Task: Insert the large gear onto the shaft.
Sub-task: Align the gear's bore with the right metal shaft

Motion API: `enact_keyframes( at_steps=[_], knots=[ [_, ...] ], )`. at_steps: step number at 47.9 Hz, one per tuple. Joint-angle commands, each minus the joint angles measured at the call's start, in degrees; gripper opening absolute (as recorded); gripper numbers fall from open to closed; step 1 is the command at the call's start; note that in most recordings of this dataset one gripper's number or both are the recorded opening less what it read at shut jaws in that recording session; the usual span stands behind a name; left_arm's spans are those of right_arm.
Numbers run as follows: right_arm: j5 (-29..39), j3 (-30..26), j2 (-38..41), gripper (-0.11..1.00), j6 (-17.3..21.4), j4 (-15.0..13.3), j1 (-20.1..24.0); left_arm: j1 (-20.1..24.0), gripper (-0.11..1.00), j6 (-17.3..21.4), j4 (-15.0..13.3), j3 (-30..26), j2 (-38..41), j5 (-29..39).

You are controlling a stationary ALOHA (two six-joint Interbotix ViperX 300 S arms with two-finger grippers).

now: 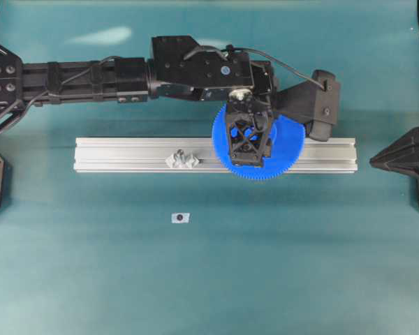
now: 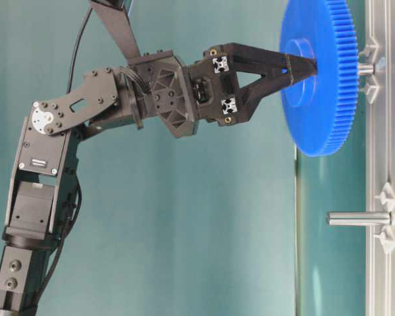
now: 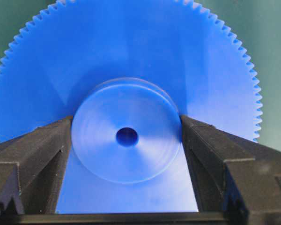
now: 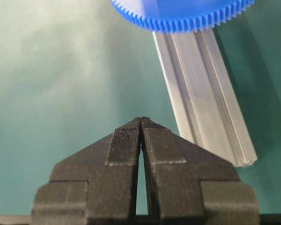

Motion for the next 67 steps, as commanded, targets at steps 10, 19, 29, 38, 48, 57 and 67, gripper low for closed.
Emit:
enact_keyframes(
  at_steps=[10,19,29,38,48,57,67],
  knots=[
    [-0.4,-1.0,0.4,0.08,0.7,0.0,-0.1,2.1,0.76,0.3,0.4,-6.1,0.8,0.9],
    [-0.4,-1.0,0.4,0.08,0.7,0.0,-0.2,2.0,0.76,0.4,0.4,-7.3,1.0,1.9],
    [-0.4,-1.1,0.4,0.08,0.7,0.0,-0.1,2.0,0.76,0.3,0.4,-7.1,1.1,2.5],
    [-0.4,-1.0,0.4,0.08,0.7,0.0,-0.2,2.0,0.76,0.3,0.3,-7.6,0.9,2.5],
    [-0.4,-1.0,0.4,0.08,0.7,0.1,-0.2,2.1,0.76,0.3,0.4,-8.1,0.5,2.3],
    [-0.4,-1.0,0.4,0.08,0.7,0.1,-0.2,2.0,0.76,0.2,0.4,-8.3,0.7,2.2],
    [-0.4,-1.0,0.4,0.08,0.7,0.1,-0.1,2.1,0.77,0.0,0.4,-8.3,0.5,2.4]
  ],
)
